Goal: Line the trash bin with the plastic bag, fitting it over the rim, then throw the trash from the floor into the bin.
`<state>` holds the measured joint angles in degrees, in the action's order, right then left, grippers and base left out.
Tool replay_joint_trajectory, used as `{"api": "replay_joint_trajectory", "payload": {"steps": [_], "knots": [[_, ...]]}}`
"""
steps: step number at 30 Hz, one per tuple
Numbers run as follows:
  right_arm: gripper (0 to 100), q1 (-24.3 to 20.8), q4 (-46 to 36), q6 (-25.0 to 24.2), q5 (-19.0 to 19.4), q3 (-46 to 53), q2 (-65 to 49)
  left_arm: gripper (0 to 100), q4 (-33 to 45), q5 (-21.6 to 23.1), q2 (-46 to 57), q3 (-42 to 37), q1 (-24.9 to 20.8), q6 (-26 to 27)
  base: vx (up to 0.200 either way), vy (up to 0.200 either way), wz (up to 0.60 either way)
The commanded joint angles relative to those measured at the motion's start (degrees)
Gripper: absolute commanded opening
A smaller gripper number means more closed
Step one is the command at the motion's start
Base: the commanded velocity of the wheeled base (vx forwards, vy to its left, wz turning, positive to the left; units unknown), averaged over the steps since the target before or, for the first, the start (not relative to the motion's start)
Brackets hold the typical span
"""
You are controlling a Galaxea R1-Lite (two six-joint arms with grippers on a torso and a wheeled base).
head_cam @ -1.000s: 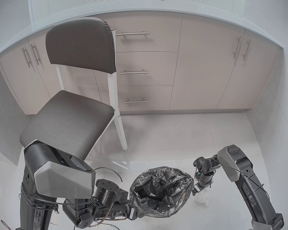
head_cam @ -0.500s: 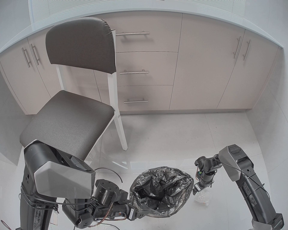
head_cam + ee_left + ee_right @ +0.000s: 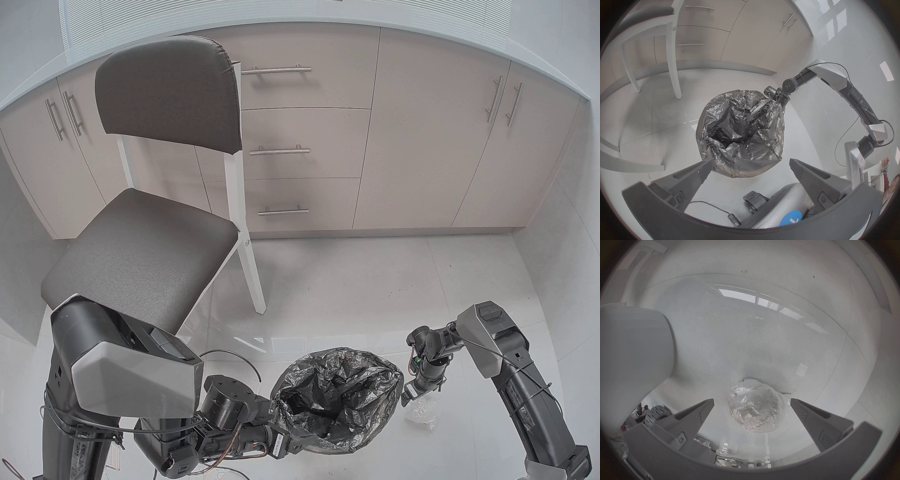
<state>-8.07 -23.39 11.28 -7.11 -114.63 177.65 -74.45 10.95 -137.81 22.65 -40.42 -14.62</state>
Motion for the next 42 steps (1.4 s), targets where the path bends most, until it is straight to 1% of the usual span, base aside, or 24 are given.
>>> {"api": "replay_joint_trajectory", "payload": {"steps": [1,7,19,31,38,40,42], "knots": [[100,-0.02,0.01,0.06,-0.01,0.04,-0.04,100,0.09,0.04,-0.26,0.20,-0.36,0.11,0.000,0.000,0.00],[100,-0.02,-0.07,0.15,-0.01,0.04,-0.04,100,0.00,-0.22,-0.79,0.90,-1.06,-0.06,0.000,0.000,0.00],[100,0.07,-0.07,0.15,-0.01,0.04,-0.04,100,0.44,-0.84,-1.23,1.43,-1.06,-0.06,0.000,0.000,0.00],[100,0.07,-0.16,0.24,-0.01,0.04,-0.04,100,0.53,-0.84,-1.23,1.52,-1.06,0.03,-0.200,0.000,0.00],[100,0.16,0.19,0.15,-0.28,0.04,-0.04,100,-0.26,-1.54,-2.11,1.70,-1.06,0.20,0.000,0.000,0.00],[100,0.42,2.48,0.24,-0.54,0.04,-0.04,100,-0.26,-3.04,-2.63,2.93,-1.06,0.11,0.000,0.000,0.00],[100,0.60,5.02,0.41,-0.72,0.04,-0.04,100,-0.26,-3.30,-3.16,3.28,-0.97,0.11,0.000,0.000,0.00]]}}
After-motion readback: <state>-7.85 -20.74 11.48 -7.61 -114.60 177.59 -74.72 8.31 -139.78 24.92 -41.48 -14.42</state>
